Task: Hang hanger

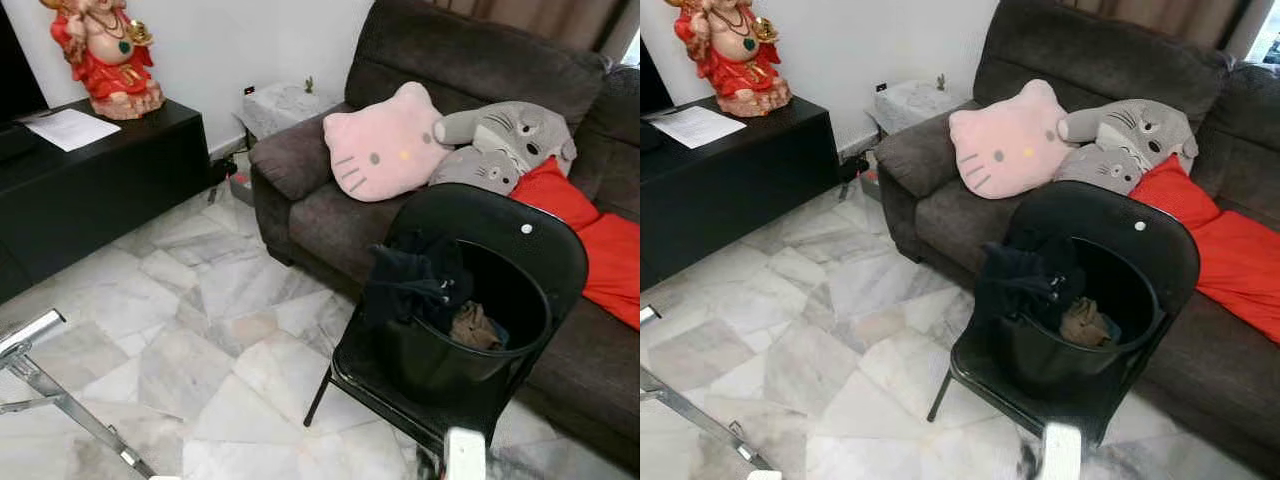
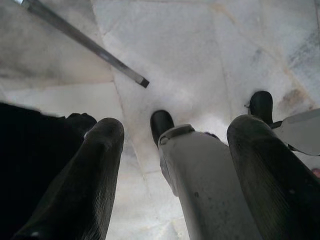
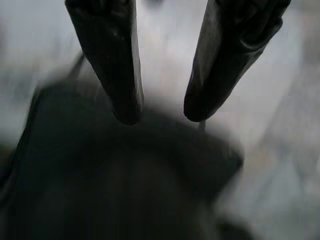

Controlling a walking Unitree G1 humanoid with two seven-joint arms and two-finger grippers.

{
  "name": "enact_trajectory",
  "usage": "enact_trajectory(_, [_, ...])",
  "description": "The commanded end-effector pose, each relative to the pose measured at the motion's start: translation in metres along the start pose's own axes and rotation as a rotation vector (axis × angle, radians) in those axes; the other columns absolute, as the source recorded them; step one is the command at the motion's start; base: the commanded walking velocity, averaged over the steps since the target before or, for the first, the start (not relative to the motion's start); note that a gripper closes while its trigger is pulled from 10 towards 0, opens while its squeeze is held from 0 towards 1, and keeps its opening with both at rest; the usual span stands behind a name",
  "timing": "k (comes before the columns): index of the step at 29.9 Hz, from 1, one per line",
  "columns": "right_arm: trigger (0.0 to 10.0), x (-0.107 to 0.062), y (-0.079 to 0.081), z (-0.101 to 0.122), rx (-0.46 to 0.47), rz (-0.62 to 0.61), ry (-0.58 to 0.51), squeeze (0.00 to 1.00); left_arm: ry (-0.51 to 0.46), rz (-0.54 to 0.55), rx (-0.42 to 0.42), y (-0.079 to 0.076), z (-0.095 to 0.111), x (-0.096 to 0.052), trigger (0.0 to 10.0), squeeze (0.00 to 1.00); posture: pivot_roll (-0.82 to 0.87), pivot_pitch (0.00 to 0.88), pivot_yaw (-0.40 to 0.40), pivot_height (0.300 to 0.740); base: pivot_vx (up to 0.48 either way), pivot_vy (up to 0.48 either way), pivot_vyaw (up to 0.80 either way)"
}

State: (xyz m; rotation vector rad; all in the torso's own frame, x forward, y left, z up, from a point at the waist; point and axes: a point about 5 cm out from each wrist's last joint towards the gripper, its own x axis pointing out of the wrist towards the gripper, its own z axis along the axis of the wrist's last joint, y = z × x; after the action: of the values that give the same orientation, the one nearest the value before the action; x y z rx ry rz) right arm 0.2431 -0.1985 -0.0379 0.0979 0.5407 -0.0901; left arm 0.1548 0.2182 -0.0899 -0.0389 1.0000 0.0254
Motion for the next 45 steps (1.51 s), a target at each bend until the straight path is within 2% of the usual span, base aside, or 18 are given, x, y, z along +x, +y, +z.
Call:
enact_trajectory(1, [10.0,0.001,-0.005,0.012,-0.019,-0.023,-0.082,0.00,0.030,0.007,-0.008,0.003,-0.010,-0.002,10.0,0.00,-0.14,0.072,-0.043,0.740,0.000,0.000,0.00])
enact_trajectory(2, [10.0,0.002,-0.004,0.027,-0.063,-0.017,-0.169,0.00,0.033,0.008,-0.007,0.003,-0.011,-0.003,10.0,0.00,-0.15,0.068,-0.044,0.740,0.000,0.000,0.00])
enact_trajectory(6, [10.0,0.002,0.002,0.053,-0.152,0.003,-0.335,0.00,0.038,0.006,-0.003,0.002,-0.013,-0.003,10.0,0.00,-0.15,0.062,-0.047,0.740,0.000,0.000,0.00])
enact_trajectory(7, [10.0,-0.004,0.009,0.076,-0.184,0.021,-0.480,0.00,0.041,0.005,-0.002,0.001,-0.014,-0.003,10.0,0.00,-0.15,0.056,-0.049,0.740,0.000,0.000,0.00])
enact_trajectory(8, [10.0,-0.004,0.009,0.076,-0.184,0.021,-0.480,0.00,0.041,0.005,-0.002,0.001,-0.014,-0.003,10.0,0.00,-0.15,0.056,-0.049,0.740,0.000,0.000,0.00])
enact_trajectory(10, [10.0,-0.010,0.010,0.091,-0.171,0.004,-0.564,0.00,0.042,0.005,0.000,0.001,-0.014,-0.003,10.0,0.00,-0.15,0.050,-0.050,0.740,0.000,0.000,0.00])
enact_trajectory(14, [10.0,-0.020,0.015,0.101,-0.162,-0.011,-0.637,0.00,0.049,0.004,0.009,0.002,-0.017,-0.004,10.0,0.00,-0.15,0.041,-0.046,0.740,0.000,0.000,0.00])
enact_trajectory(19, [10.0,-0.029,0.016,0.102,-0.086,-0.054,-0.648,0.00,0.054,0.005,0.012,0.004,-0.019,-0.005,10.0,0.00,-0.15,0.039,-0.045,0.740,0.000,0.000,0.00])
enact_trajectory(20, [10.0,-0.032,0.013,0.102,-0.043,-0.082,-0.633,0.00,0.052,0.003,0.008,0.004,-0.019,-0.005,10.0,0.00,-0.16,0.042,-0.042,0.740,0.000,0.000,0.00])
enact_trajectory(23, [10.0,-0.035,0.009,0.101,0.011,-0.113,-0.615,0.00,0.046,-0.004,0.006,0.004,-0.018,-0.005,10.0,0.00,-0.16,0.054,-0.038,0.740,0.000,0.000,0.00])
enact_trajectory(35, [10.0,-0.036,0.008,0.108,0.037,-0.130,-0.578,0.00,0.051,0.002,0.003,0.004,-0.016,-0.004,10.0,0.00,-0.14,0.067,-0.040,0.740,0.000,0.000,0.00])
enact_trajectory(45, [10.0,-0.034,0.008,0.113,0.014,-0.114,-0.572,0.00,0.061,-0.003,0.001,0.000,-0.022,-0.004,10.0,0.00,-0.15,0.073,-0.045,0.740,0.325,0.000,0.00])
